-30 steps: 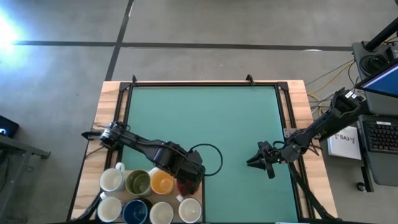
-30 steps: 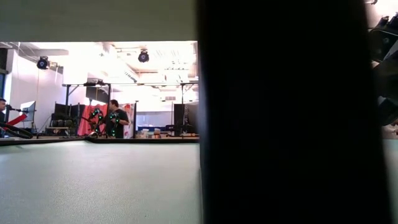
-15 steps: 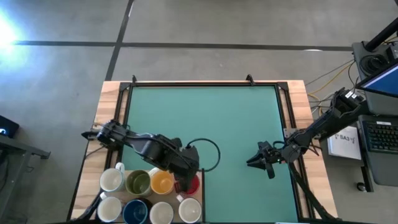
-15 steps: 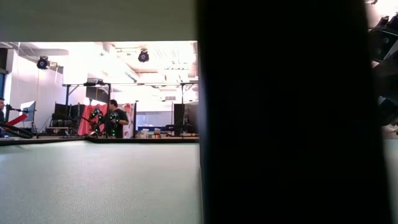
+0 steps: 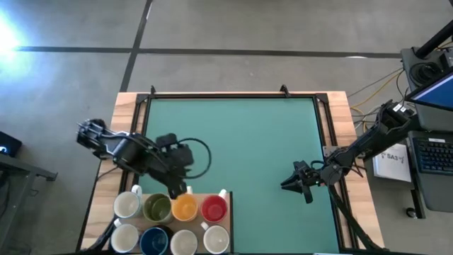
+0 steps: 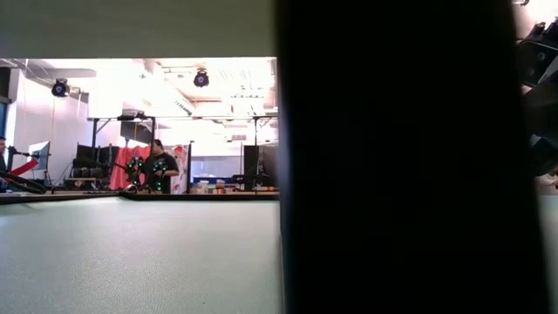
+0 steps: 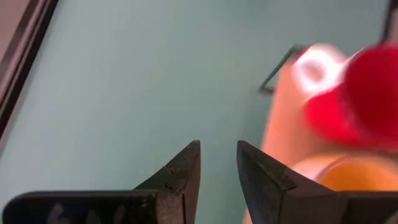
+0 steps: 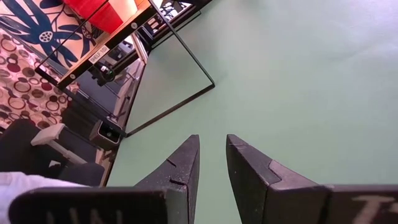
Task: Place coffee mugs
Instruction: Return to Home Position
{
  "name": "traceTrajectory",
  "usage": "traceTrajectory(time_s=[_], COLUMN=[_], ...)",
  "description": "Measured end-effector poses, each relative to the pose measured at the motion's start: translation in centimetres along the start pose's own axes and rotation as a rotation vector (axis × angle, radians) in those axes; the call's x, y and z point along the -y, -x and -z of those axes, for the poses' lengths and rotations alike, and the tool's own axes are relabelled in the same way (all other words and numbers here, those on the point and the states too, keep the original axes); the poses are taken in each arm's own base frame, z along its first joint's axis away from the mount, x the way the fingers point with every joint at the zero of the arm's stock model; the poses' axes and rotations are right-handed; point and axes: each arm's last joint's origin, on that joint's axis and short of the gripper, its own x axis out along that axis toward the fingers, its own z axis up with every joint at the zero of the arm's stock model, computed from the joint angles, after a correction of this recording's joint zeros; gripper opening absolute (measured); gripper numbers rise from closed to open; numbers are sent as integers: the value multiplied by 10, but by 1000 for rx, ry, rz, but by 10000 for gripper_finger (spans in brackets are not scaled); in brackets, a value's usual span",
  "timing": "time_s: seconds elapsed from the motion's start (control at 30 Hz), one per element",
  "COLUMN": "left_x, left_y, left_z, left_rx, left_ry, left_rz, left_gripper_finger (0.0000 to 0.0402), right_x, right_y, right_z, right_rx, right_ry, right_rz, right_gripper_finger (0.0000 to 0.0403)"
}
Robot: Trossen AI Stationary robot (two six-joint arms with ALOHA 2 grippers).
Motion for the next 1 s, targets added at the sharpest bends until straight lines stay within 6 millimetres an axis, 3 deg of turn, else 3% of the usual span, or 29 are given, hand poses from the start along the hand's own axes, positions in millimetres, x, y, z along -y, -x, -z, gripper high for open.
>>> traceTrajectory(time_s=[0.23,0.53,0.8,1.0], left_x=[-45,-105,-132,-134], left_y=[-6,-23,-71,-104], left_z=[56,131,184,205], left_rx=[46,381,615,801], left_ry=[29,102,144,197], left_rz=[-33,29,28,96], left_gripper_finger=[87,87,87,87], right_x=[0,0,0,0], right_y=[0,0,0,0], right_z=[0,0,0,0], right_rx=[0,0,0,1], right_ry=[0,0,0,0], right_rz=[0,0,0,0], right_gripper_finger=[68,68,68,68])
